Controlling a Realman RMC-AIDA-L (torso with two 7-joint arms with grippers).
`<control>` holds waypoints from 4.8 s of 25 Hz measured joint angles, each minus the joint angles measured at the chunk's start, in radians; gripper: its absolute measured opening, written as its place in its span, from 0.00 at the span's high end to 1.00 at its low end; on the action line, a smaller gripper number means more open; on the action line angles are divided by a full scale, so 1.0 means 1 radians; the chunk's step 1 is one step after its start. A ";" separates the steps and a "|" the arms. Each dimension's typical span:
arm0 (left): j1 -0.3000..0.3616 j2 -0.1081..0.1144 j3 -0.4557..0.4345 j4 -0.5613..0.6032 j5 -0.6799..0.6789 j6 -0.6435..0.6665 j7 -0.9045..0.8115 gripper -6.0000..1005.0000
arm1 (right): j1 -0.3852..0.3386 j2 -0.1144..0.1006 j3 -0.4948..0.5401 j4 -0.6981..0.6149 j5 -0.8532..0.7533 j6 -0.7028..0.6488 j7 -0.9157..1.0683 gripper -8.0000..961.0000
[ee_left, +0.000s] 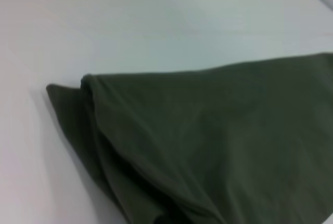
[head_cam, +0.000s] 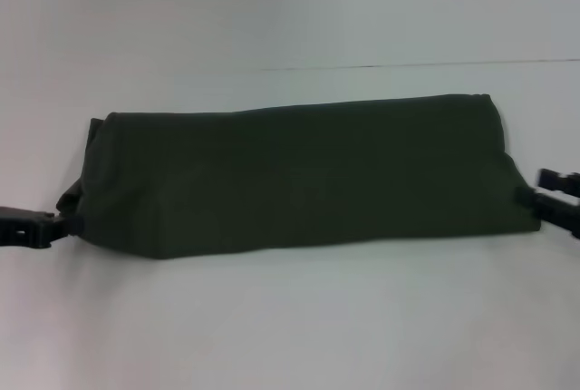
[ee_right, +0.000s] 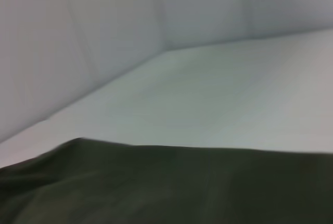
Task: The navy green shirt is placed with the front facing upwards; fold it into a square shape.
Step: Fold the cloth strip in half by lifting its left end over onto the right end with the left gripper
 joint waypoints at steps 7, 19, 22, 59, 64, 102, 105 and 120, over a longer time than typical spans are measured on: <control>-0.011 0.000 -0.011 -0.006 -0.026 0.000 0.015 0.97 | -0.037 -0.011 0.017 0.002 -0.002 0.124 0.126 0.37; -0.026 -0.007 -0.007 -0.010 -0.028 -0.001 0.030 0.97 | 0.011 0.013 0.009 0.029 -0.073 0.232 0.175 0.37; -0.026 -0.008 -0.007 -0.011 -0.029 -0.002 0.030 0.96 | 0.030 0.009 0.010 0.049 -0.095 0.251 0.191 0.37; -0.060 -0.001 -0.007 -0.036 -0.029 -0.038 0.031 0.94 | 0.084 0.022 -0.012 0.118 -0.137 0.347 -0.036 0.37; -0.060 -0.001 -0.007 -0.036 -0.029 -0.038 0.031 0.93 | 0.086 0.021 -0.015 0.118 -0.140 0.347 -0.036 0.37; -0.060 0.004 -0.007 -0.034 -0.028 -0.031 0.031 0.91 | 0.089 0.019 -0.055 0.128 -0.142 0.367 -0.019 0.63; -0.061 0.004 -0.006 -0.034 -0.029 -0.032 0.031 0.91 | 0.086 0.018 -0.055 0.120 -0.142 0.360 -0.018 0.77; -0.039 0.017 0.016 -0.034 -0.020 0.070 0.144 0.90 | 0.026 0.020 -0.053 0.066 -0.130 0.254 -0.054 0.95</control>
